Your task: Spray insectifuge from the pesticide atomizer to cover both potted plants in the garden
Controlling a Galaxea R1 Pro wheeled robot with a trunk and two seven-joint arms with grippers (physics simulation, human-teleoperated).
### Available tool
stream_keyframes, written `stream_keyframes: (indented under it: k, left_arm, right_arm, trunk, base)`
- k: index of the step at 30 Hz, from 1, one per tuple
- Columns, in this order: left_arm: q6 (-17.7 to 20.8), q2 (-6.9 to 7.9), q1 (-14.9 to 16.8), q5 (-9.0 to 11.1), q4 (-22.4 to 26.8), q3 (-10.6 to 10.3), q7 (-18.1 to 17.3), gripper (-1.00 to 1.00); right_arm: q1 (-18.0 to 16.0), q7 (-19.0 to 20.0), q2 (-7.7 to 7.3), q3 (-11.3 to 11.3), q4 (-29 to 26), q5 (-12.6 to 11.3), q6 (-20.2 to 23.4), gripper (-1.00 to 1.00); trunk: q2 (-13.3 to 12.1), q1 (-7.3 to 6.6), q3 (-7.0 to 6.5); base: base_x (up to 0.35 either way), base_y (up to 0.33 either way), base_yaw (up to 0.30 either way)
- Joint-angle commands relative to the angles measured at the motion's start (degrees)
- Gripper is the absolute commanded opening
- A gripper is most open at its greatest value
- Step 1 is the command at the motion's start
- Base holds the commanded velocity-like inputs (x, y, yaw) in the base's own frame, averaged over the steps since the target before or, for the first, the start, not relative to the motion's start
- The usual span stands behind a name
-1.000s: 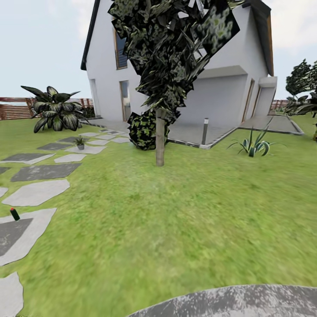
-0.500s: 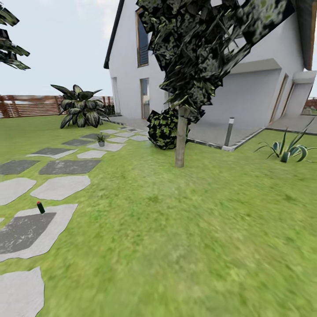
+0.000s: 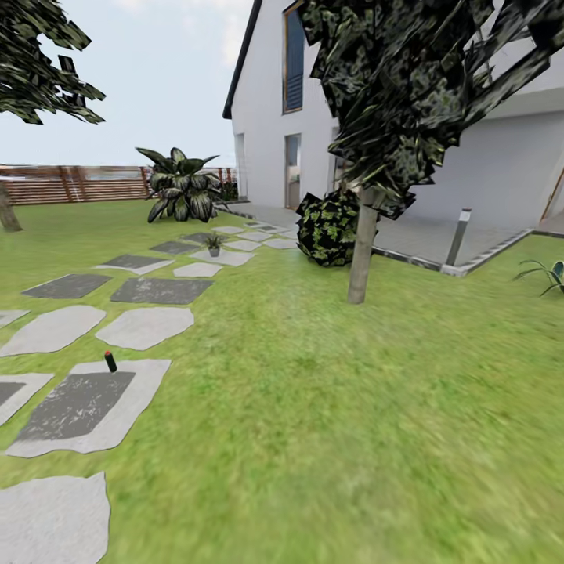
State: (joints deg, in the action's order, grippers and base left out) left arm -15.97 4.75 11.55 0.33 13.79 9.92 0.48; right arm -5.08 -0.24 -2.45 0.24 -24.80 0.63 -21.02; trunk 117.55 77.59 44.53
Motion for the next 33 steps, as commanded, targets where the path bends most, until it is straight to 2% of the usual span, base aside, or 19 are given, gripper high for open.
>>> stream_keyframes:
  k: [1, 26, 33]
  left_arm:
    - [-0.2, -0.01, 0.1, 0.0, -0.1, 0.0, 0.0, 1.0]
    - [-0.2, -0.05, 0.1, 0.0, -0.2, 0.0, 0.1, 1.0]
    - [-0.2, -0.08, 0.1, 0.0, -0.2, 0.0, 0.1, 1.0]
  right_arm:
    - [0.0, 0.0, -0.01, 0.0, 0.0, 0.1, -0.2, 1.0]
    - [0.0, 0.0, -0.01, 0.0, 0.0, 0.0, -0.2, 1.0]
    - [0.0, 0.2, -0.02, 0.0, -0.1, 0.1, -0.1, 1.0]
  trunk:
    - [0.0, 0.02, 0.11]
    - [0.0, 0.02, 1.44]
    - [0.0, 0.02, 1.56]
  base:
    - [0.319, 0.104, 0.25]
    - [0.336, 0.045, 0.248]
    - [0.34, 0.103, 0.062]
